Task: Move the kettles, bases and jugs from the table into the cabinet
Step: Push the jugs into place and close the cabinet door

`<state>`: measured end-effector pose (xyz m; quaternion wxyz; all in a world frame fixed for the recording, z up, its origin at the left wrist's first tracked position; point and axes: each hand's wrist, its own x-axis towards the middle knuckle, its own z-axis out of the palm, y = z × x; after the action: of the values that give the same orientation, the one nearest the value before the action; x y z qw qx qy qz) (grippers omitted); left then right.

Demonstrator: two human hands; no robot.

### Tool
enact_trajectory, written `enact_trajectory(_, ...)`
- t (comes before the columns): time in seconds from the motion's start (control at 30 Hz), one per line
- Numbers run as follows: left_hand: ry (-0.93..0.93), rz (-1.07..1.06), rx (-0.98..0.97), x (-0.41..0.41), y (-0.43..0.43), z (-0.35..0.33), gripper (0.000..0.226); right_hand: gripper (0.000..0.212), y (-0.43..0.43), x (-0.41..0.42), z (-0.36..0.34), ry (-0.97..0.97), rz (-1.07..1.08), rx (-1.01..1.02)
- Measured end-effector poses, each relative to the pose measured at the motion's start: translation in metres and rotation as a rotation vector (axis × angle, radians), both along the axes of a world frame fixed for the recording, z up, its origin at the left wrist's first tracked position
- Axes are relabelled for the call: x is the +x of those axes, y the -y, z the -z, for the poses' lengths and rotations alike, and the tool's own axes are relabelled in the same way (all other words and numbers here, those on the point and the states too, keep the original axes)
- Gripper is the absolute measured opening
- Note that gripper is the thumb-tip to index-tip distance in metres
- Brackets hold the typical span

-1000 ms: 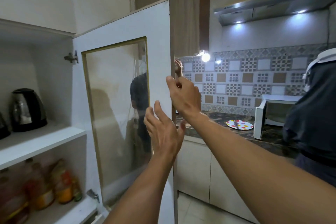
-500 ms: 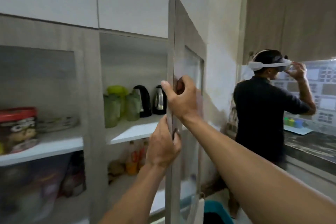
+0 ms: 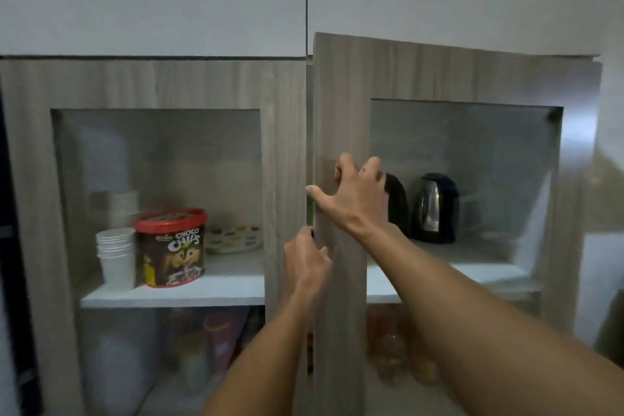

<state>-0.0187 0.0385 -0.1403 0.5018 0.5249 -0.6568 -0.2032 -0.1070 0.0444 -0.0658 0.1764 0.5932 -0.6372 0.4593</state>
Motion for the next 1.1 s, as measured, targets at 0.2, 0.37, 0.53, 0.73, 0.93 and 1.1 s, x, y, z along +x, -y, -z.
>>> enact_trajectory(0.2,-0.017,-0.152,-0.029,-0.011,0.064,-0.006,0.041,0.049,0.066,-0.015,0.004,-0.093,-0.011,0.019)
enact_trajectory(0.37,-0.01,-0.26,-0.085,-0.025,0.1,-0.012,0.05,0.04,0.109,-0.027,0.004,-0.102,-0.048,-0.02)
enact_trajectory(0.53,-0.032,-0.286,-0.104,-0.031,0.117,-0.012,0.051,0.041,0.13,-0.032,0.003,-0.134,-0.077,-0.054)
enact_trajectory(0.73,0.023,-0.281,-0.085,-0.032,0.11,-0.014,0.054,0.044,0.121,-0.032,0.0,-0.108,-0.095,0.01)
enact_trajectory(0.93,0.088,-0.259,-0.084,-0.032,0.102,-0.013,0.046,0.042,0.107,-0.036,0.001,-0.13,-0.115,0.077)
enact_trajectory(1.1,0.158,-0.222,-0.074,-0.026,0.095,-0.013,0.044,0.041,0.095,-0.034,0.004,-0.158,-0.144,0.119)
